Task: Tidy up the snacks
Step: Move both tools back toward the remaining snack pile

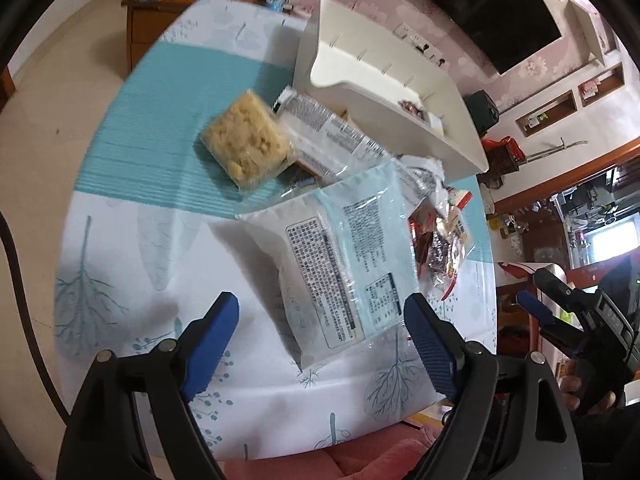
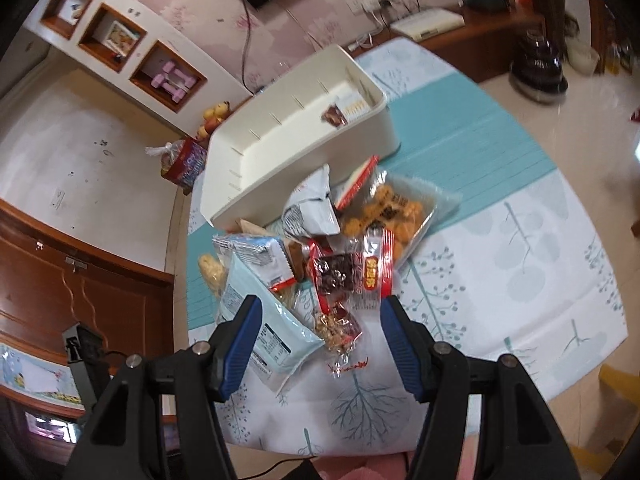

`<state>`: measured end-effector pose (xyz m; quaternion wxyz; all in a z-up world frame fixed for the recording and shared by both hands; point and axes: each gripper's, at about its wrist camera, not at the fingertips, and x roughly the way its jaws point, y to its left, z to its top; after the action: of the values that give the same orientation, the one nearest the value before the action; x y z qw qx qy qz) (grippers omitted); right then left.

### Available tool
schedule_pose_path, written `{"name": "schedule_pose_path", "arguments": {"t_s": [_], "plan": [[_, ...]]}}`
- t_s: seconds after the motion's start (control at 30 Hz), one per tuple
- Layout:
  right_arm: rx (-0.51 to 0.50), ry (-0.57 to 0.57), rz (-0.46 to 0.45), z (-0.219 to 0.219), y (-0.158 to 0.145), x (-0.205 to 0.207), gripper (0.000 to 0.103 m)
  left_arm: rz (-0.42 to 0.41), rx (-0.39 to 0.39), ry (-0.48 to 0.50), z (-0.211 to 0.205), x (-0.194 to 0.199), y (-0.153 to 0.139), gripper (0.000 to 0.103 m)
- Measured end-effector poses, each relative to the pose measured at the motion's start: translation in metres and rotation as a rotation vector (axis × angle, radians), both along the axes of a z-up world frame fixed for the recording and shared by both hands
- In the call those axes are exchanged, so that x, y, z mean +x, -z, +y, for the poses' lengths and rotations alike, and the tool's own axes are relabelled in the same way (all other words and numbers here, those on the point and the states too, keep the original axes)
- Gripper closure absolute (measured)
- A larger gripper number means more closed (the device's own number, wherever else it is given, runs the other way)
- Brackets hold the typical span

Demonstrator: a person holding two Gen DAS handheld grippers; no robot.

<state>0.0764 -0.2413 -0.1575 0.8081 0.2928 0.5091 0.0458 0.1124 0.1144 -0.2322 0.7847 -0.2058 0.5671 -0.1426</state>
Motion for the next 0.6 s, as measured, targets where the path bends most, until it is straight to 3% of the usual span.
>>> {"name": "schedule_pose_path", "arguments": {"t_s": [0.6], "plan": [[0.024,-0.05,0.283,0.006,0.066,0.052,0.033,0.176,-0.099,-0.004,-0.006,0.035,0.066,0.016]]}}
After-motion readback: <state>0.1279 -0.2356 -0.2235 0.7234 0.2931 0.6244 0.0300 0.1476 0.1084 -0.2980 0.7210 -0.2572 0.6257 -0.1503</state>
